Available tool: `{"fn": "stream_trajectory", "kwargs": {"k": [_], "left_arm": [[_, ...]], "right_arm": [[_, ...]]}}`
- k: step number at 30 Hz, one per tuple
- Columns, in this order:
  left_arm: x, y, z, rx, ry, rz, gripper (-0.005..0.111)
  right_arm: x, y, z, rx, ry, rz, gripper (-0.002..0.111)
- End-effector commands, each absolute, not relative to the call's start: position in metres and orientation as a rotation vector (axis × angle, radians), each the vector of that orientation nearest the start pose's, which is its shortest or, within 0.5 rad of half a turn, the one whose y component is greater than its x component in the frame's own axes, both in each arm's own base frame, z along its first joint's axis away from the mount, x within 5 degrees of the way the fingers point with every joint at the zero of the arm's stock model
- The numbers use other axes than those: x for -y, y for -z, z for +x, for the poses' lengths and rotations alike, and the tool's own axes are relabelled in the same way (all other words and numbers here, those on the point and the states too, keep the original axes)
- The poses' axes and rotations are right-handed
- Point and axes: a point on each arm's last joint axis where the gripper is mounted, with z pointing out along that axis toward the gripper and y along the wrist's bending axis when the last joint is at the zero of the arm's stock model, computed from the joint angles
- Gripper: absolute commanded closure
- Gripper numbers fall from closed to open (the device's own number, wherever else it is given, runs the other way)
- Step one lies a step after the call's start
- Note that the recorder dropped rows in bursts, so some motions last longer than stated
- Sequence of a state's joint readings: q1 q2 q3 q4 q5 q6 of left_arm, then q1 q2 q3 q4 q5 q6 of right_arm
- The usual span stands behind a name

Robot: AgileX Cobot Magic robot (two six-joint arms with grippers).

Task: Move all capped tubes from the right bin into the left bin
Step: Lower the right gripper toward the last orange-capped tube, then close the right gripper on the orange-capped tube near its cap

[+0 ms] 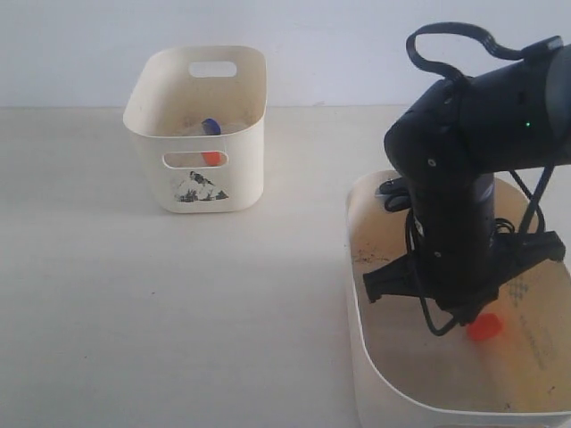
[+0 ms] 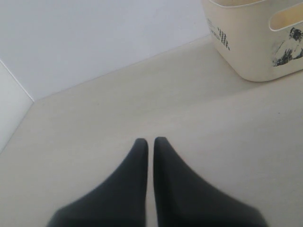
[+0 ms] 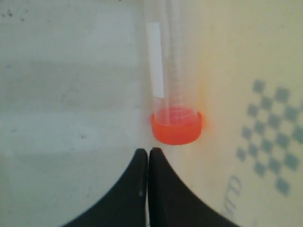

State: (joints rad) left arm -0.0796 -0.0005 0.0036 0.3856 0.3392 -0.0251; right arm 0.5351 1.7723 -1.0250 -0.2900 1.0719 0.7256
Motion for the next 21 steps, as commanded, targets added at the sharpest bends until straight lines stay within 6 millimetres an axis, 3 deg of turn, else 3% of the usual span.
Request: {"fn": "stream_trajectory", "kwargs": {"k": [1,8,21], "left_arm": [[-0.0067,-0.1850,0.0542,-1.782,-0.285,0.283,0.102],[-0.0067,-0.1850,0.0542,-1.782,-0.285,0.283,0.102],[-0.0067,-0.1850,0.0542,-1.782,-0.285,0.283,0.102]], "right_arm": [[-0.1250,-0.1686,0.2657,-3.077,0.493,0.016,0.108],[-0.1267,-0.1620,0.2676,-3.086,0.489,-0.011,0.091],[-0.1244,-0.1636,0.2701,-3.056,0.541,-0.085,0.090]]}}
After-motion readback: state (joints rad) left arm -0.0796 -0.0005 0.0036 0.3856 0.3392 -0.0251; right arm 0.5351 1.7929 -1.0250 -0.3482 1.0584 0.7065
